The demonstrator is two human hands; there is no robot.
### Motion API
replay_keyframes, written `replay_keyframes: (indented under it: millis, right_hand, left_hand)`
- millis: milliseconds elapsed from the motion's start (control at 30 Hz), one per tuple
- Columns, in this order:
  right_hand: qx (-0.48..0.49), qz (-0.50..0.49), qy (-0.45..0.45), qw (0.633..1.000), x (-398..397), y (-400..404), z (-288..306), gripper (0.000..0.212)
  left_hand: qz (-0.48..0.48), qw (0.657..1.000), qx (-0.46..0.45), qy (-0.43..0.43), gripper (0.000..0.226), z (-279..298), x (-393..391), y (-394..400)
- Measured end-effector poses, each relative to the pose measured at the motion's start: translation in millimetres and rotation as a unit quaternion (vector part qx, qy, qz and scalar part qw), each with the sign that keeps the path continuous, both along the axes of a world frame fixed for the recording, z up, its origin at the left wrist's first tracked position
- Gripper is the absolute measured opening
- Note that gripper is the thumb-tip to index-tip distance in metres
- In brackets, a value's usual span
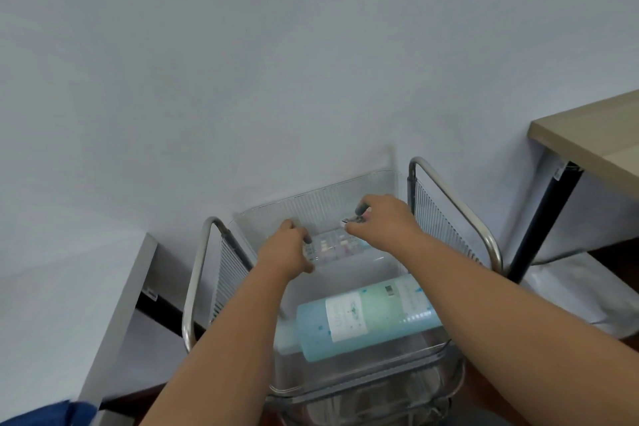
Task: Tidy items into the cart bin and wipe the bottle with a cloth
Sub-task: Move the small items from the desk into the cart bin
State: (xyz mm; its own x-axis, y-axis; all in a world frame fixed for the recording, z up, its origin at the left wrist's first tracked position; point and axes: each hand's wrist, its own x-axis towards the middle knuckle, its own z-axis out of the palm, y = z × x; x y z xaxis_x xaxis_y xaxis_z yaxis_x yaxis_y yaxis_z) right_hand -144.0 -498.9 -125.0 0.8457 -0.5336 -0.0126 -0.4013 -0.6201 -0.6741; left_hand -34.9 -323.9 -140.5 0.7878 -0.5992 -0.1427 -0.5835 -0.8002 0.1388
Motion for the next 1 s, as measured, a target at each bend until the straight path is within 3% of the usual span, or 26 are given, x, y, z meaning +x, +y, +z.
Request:
replay_keyframes:
  millis: [200,333,400,533,633,767,867,1000]
  right_hand:
    - [-0.108,0.055,0.049,0.991,15,15,4,0.033]
    - [-0.166,0.088,0.043,0.981,26,24,2,0.04]
    - [-0.19,0.101,0.065,0.974,31,28,-1,0.047]
    - [-0.248,0.11,0.104,0.957,36,33,-8,0.061]
    - [-0.267,0.144,0.132,0.944,37,34,-14,0.057]
    - [-0.286,0.191,0.145,0.928,32,33,-24,0.048]
    - [-0.351,0.211,0.123,0.904,28,34,-33,0.057]
    - [-0.353,0.237,0.073,0.902,26,31,-31,0.061]
  left_hand:
    - [0.033,0.998,-0.038,-0.041,0.048,52,-32,15]
    - [0.035,0.971,-0.118,-0.206,0.043,82,-57,48]
    - [0.051,0.958,-0.132,-0.248,0.04,93,-54,64]
    - [0.086,0.979,-0.086,-0.166,0.04,96,-35,85]
    - [0.09,0.983,-0.137,-0.079,0.039,93,-28,87]
    - [0.097,0.982,-0.151,-0.064,0.041,91,-26,87]
    - [0.1,0.982,-0.148,-0.062,0.042,91,-29,89]
    - [0.102,0.982,-0.144,-0.062,0.043,91,-31,89]
